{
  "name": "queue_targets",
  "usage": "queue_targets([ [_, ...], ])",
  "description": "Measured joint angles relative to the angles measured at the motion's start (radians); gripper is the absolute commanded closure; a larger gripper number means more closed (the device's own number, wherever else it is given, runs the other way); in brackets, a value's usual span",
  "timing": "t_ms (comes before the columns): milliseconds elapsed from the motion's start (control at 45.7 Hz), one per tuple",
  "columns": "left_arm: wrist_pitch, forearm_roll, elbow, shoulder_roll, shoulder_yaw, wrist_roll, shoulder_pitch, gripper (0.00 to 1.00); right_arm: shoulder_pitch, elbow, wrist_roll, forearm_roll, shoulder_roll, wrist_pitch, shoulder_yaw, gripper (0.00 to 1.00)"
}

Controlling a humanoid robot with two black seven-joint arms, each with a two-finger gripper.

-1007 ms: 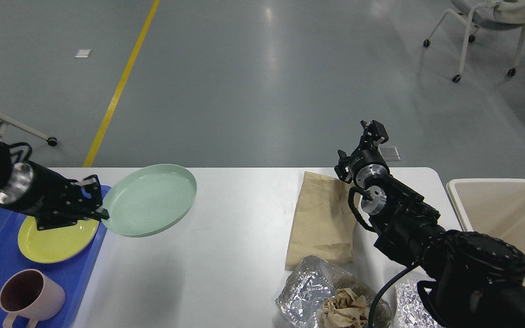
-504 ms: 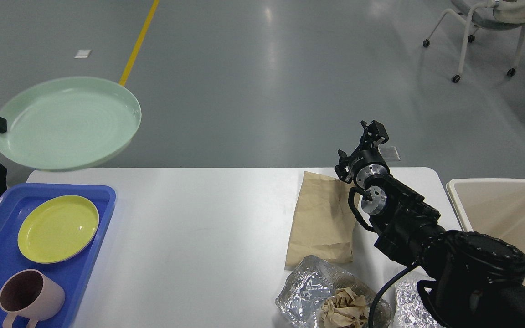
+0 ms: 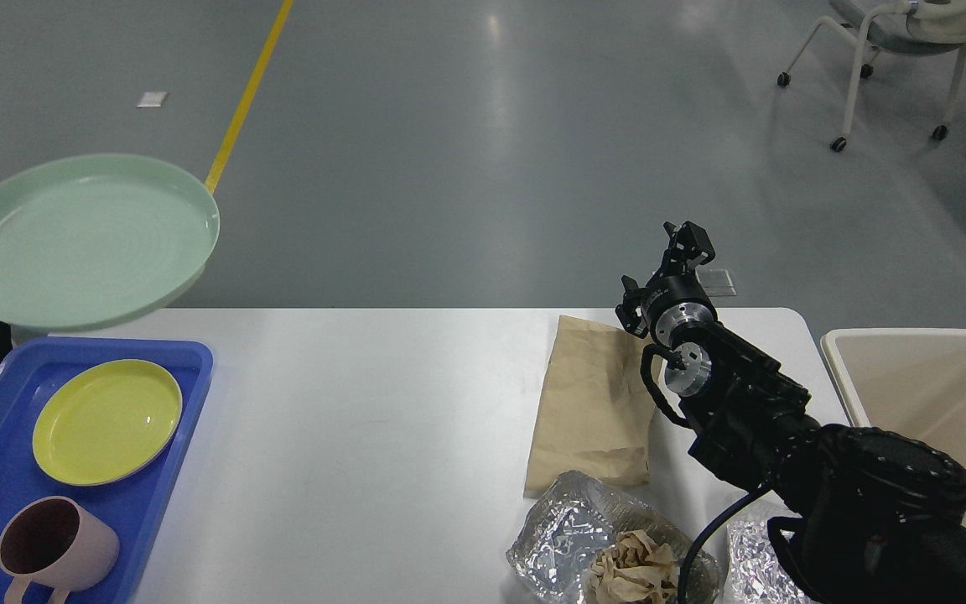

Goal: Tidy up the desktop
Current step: 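Lower the green plate onto the yellow plate in the tray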

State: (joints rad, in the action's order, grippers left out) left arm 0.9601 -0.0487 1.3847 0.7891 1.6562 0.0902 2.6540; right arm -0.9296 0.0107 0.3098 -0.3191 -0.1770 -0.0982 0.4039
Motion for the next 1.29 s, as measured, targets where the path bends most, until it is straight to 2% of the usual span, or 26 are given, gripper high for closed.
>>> queue_targets([
  [88, -0.01, 0.011, -0.019, 0.027, -0.006, -0.01, -0.126, 1.0, 0.0, 0.0, 0.0, 0.0, 0.0, 0.0, 0.0, 0.0],
  [153, -0.08, 0.019, -0.034, 0.052, -0.02, -0.03, -0.22, 1.0, 0.0, 0.0, 0.0, 0.0, 0.0, 0.0, 0.0, 0.0],
  [175, -0.111, 0.022, -0.039, 0.06, -0.026, -0.037, -0.249, 0.99, 0.0, 0.0, 0.0, 0.0, 0.0, 0.0, 0.0, 0.0],
  [197, -0.21, 0.027, -0.054, 0.087, -0.048, -0.057, -0.333, 0.98, 0.0, 0.0, 0.0, 0.0, 0.0, 0.0, 0.0, 0.0],
  [241, -0.274, 0.031, -0.066, 0.103, -0.068, -0.069, -0.386, 0.98, 0.0, 0.0, 0.0, 0.0, 0.0, 0.0, 0.0, 0.0],
  [350, -0.499, 0.046, -0.13, 0.139, -0.188, -0.109, -0.608, 0.98, 0.0, 0.0, 0.0, 0.0, 0.0, 0.0, 0.001, 0.0],
  [460, -0.623, 0.071, -0.212, 0.147, -0.339, -0.121, -0.819, 0.98, 0.0, 0.0, 0.0, 0.0, 0.0, 0.0, 0.001, 0.0],
  [635, -0.676, 0.084, -0.367, 0.149, -0.536, -0.123, -1.092, 0.98, 0.0, 0.0, 0.0, 0.0, 0.0, 0.0, 0.0, 0.0],
  [854, -0.701, 0.084, -0.519, 0.139, -0.75, -0.123, -1.356, 0.98, 0.0, 0.0, -0.001, 0.0, 0.0, 0.0, 0.0, 0.0],
  [1073, -0.738, 0.084, -0.576, 0.114, -0.88, -0.122, -1.518, 0.97, 0.0, 0.0, -0.001, 0.0, 0.0, 0.0, 0.0, 0.0],
  [1292, -0.801, 0.084, -0.582, 0.072, -0.93, -0.121, -1.606, 0.95, 0.0, 0.0, 0.0, 0.0, 0.0, 0.0, 0.0, 0.0],
])
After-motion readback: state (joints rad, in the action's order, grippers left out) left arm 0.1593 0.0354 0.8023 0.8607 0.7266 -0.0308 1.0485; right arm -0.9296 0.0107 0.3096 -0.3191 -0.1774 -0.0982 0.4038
